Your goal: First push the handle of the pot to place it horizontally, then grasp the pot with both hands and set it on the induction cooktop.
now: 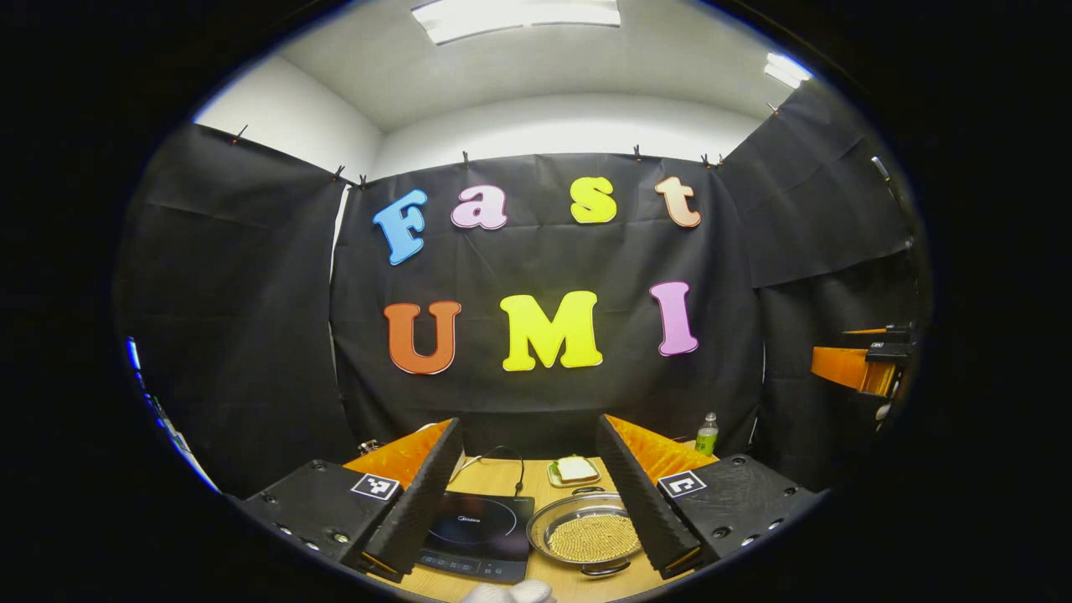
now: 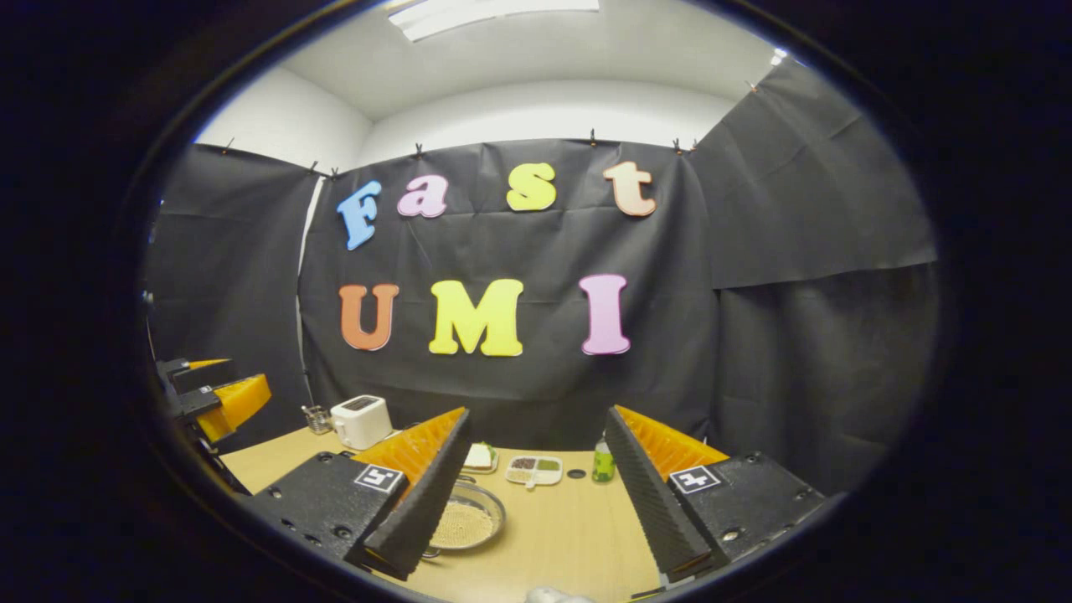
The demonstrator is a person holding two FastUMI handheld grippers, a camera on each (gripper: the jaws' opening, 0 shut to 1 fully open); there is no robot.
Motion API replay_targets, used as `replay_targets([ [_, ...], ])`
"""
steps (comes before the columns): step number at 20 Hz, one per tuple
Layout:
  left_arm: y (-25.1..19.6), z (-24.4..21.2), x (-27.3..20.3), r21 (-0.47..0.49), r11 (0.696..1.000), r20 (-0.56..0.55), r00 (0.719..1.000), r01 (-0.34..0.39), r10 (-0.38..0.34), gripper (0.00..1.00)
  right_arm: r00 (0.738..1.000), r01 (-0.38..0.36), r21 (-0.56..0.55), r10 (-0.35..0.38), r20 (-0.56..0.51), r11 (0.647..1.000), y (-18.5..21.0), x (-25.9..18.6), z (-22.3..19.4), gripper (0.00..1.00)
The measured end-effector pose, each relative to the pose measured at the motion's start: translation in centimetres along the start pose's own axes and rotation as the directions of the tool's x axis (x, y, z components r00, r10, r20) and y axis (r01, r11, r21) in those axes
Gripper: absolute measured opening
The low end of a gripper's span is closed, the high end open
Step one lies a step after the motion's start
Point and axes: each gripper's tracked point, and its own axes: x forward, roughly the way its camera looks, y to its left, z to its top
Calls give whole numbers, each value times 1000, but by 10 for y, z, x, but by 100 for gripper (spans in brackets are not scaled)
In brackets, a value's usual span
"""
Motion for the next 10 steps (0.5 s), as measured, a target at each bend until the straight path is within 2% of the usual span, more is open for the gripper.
replay_targets([
  [5, 11, -15, -15, 8, 999, -16, 999, -46, 46, 96, 986, -155, -14, 154, -64, 988, 54, 28, -16, 100],
  [10, 22, -31, -31, 10, 997, -35, 996, -79, 79, 96, 939, -309, -62, 294, -177, 949, 117, 60, -56, 100],
])
